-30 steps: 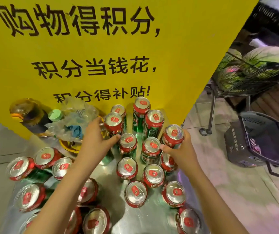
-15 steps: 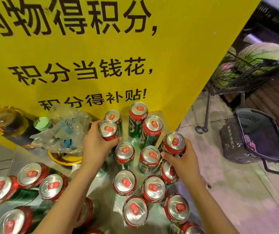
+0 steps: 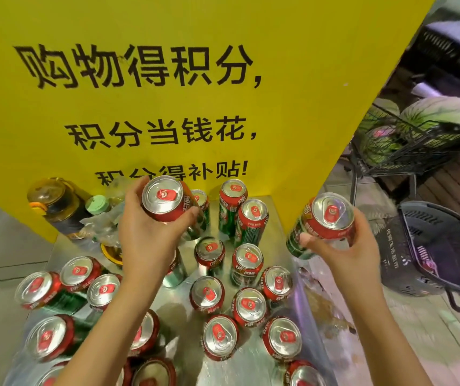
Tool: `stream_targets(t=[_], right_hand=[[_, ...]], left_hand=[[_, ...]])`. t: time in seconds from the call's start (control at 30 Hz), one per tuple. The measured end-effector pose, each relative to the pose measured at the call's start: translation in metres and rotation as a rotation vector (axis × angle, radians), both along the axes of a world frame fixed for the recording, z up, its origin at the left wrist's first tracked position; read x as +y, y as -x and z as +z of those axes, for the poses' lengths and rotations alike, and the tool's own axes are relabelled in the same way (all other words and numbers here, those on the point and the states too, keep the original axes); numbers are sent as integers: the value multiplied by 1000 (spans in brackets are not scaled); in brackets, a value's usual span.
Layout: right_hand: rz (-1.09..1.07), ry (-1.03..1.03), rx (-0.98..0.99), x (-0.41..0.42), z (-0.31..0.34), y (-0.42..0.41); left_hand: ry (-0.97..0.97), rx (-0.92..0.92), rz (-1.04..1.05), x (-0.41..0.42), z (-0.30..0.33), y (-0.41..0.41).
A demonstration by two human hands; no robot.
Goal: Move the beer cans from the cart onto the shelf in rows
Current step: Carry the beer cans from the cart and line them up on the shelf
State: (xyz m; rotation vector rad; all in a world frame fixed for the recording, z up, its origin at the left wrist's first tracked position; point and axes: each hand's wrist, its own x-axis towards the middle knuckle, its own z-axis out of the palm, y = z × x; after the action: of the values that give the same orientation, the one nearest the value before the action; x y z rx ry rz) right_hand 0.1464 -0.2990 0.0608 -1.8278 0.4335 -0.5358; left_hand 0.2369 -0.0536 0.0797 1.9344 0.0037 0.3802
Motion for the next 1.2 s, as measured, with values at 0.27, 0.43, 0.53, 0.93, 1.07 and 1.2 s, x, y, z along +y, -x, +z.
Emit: stream_targets(t=[0.27, 0.43, 0.53, 0.93, 1.07, 1.2], right_hand=[[200, -153, -191, 24, 63, 36], [426, -315, -186, 56, 69, 62], [556, -385, -170, 76, 61, 77], [1063, -409, -8, 196, 45, 138], [1259, -366, 5, 248, 49, 161], [1412, -362, 47, 313, 51, 187]], left_hand=[[357, -114, 34, 16, 67, 81], [419, -140, 121, 29, 79, 149], [403, -134, 188, 43, 77, 194], [362, -74, 771, 128, 50, 370], [381, -53, 997, 155, 44, 422], [433, -78, 1197, 192, 41, 471]])
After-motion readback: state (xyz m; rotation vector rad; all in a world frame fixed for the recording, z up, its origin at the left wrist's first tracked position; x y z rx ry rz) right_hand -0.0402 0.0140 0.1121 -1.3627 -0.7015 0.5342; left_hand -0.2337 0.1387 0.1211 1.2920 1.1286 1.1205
